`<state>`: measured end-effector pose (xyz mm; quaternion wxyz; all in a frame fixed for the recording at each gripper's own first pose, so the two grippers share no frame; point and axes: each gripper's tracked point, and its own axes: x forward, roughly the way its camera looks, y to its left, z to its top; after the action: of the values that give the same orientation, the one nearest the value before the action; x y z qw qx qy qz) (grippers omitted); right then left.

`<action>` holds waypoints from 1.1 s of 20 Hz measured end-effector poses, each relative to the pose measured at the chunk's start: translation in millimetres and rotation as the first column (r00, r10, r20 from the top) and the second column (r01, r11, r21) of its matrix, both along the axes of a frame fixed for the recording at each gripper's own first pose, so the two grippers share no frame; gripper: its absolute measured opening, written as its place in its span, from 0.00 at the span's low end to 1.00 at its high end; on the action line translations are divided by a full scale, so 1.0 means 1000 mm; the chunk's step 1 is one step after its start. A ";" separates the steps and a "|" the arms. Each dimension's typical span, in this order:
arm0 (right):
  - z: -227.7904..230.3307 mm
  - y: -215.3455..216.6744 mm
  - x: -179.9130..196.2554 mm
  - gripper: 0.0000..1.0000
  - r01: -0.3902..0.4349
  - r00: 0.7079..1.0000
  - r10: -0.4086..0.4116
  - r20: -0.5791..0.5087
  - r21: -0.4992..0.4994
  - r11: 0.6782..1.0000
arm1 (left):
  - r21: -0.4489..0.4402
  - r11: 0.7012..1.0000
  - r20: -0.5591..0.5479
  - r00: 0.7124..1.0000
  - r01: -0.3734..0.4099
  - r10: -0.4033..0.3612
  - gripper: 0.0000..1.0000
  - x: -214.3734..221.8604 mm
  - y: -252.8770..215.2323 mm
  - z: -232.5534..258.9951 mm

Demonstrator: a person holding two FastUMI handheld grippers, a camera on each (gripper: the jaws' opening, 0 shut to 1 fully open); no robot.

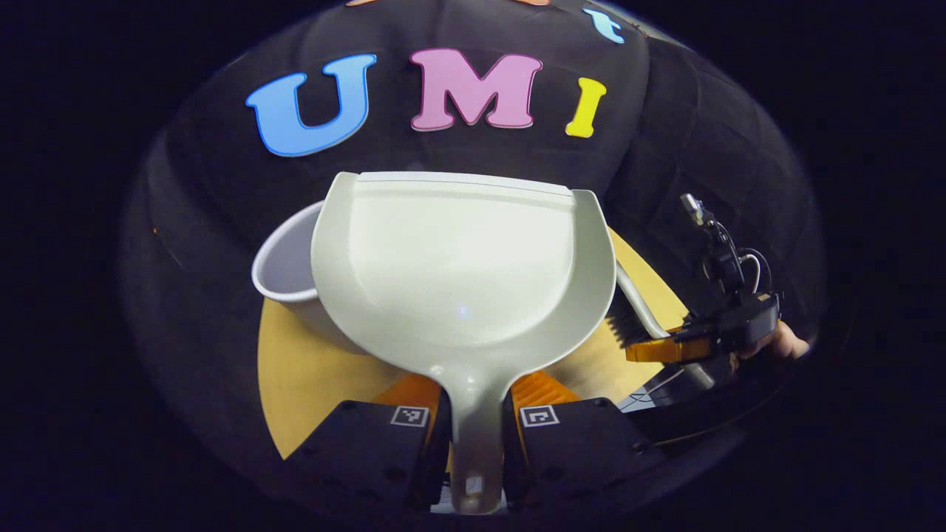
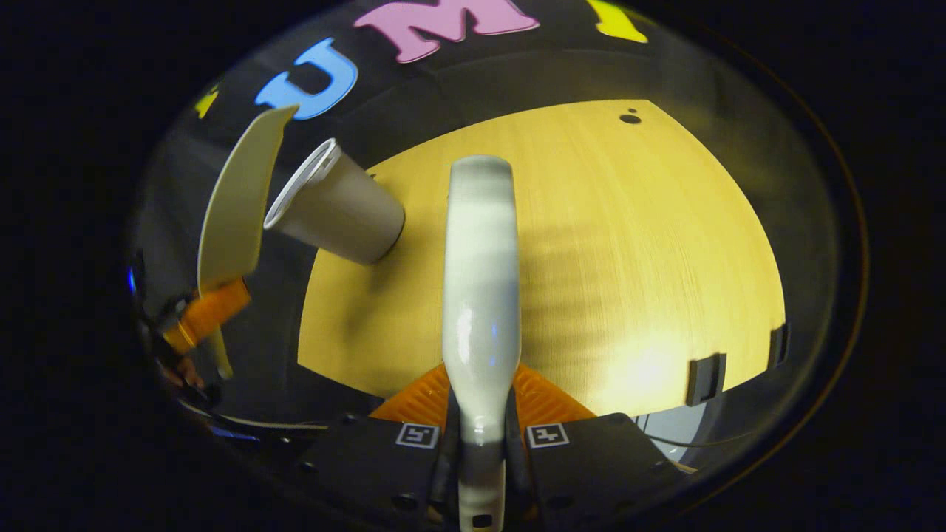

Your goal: Pick up the small broom and dustpan from the desktop, sweep the trash into the dustpan with the broom, and then empty the trash into the garbage bin.

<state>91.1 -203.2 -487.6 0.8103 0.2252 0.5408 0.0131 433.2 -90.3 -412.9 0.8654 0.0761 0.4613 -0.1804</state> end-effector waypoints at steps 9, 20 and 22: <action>-0.101 -0.016 0.013 0.29 -0.102 0.981 0.085 -0.173 -0.091 0.991 | -0.051 0.985 -0.318 0.938 -0.162 0.138 0.29 -0.002 -0.043 -0.166; -0.161 0.002 0.037 0.30 -0.141 0.946 0.116 -0.301 -0.063 0.988 | 0.104 0.945 -0.458 0.829 -0.309 0.322 0.29 0.009 -0.035 -0.231; -0.163 -0.001 0.037 0.29 -0.139 0.945 0.110 -0.309 -0.074 0.988 | 0.120 0.940 -0.470 0.815 -0.320 0.338 0.30 0.008 -0.035 -0.233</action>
<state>127.9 -204.1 -650.6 0.7247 0.1512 0.6723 0.0039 440.8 -124.9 -646.2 0.7387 -0.0370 0.6722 -0.0330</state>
